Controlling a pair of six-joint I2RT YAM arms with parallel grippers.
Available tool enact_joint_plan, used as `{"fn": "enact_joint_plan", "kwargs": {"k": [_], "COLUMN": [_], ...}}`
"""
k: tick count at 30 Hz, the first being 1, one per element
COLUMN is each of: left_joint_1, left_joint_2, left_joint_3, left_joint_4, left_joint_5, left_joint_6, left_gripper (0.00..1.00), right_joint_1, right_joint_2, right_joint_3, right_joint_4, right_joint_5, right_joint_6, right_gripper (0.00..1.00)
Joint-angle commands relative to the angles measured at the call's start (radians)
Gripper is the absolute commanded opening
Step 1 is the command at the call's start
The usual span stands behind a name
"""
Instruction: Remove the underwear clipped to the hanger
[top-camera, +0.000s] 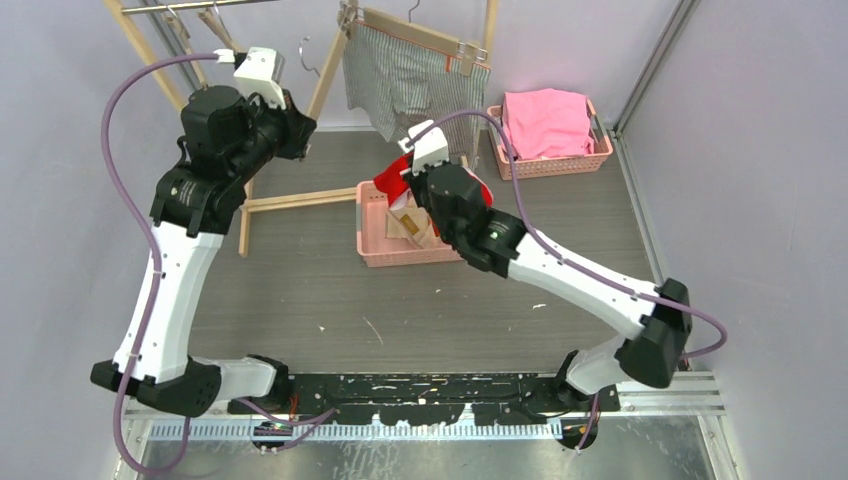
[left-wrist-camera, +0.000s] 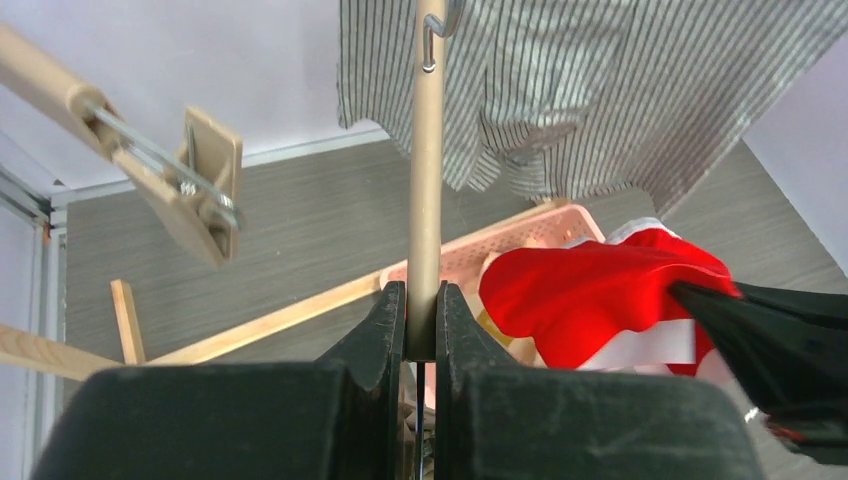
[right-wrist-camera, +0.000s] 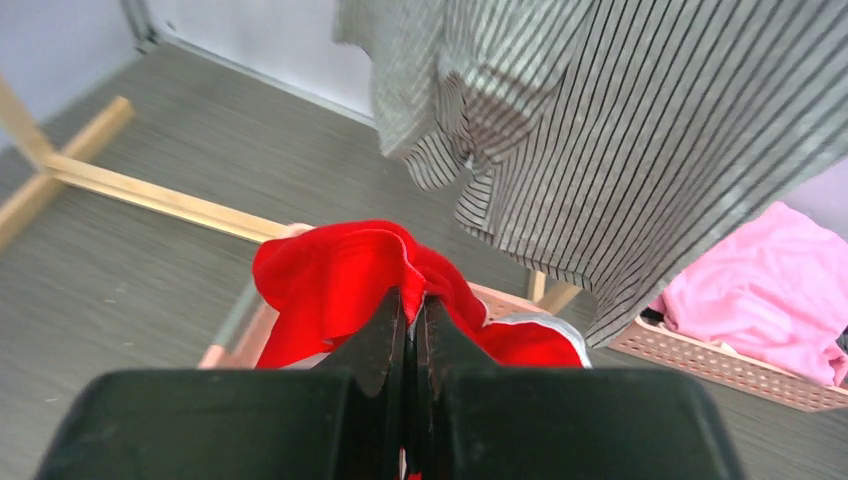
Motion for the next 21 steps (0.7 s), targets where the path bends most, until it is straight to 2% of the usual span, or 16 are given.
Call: {"fn": "enact_joint_plan", "kwargs": {"k": [1, 7, 13, 14, 15, 16, 17, 21], "left_joint_1": [0.002, 0.001, 0.001, 0.002, 0.002, 0.001, 0.002, 0.003], "left_joint_2": [0.045, 0.065, 0.061, 0.063, 0.069, 0.076, 0.083, 0.111], "left_joint_3": [0.091, 0.091, 0.059, 0.060, 0.066, 0.074, 0.082, 0.100], "left_joint_4": [0.173, 0.225, 0.262, 0.269, 0.273, 0.275, 0.280, 0.306], "left_joint_5": [-0.070, -0.150, -0.232, -0.246, -0.256, -0.275, -0.291, -0.349], "left_joint_6": [-0.017, -0.031, -0.018, -0.012, -0.004, 0.005, 0.014, 0.038], "left_gripper": [0.00, 0.00, 0.00, 0.00, 0.00, 0.00, 0.00, 0.00], "right_joint_1": [-0.116, -0.227, -0.250, -0.249, -0.249, -0.249, -0.248, -0.250], "right_joint_2": [0.078, 0.185, 0.243, 0.247, 0.248, 0.249, 0.248, 0.226], "right_joint_3": [0.041, 0.045, 0.037, 0.031, 0.024, 0.014, 0.006, -0.051], "right_joint_4": [0.086, 0.157, 0.146, 0.141, 0.139, 0.139, 0.135, 0.145], "right_joint_5": [-0.102, -0.244, -0.297, -0.304, -0.311, -0.315, -0.327, -0.369], "right_joint_6": [0.014, 0.063, 0.096, 0.106, 0.115, 0.121, 0.127, 0.158], "right_gripper": [0.01, 0.01, 0.01, 0.06, 0.26, 0.41, 0.48, 0.55]}}
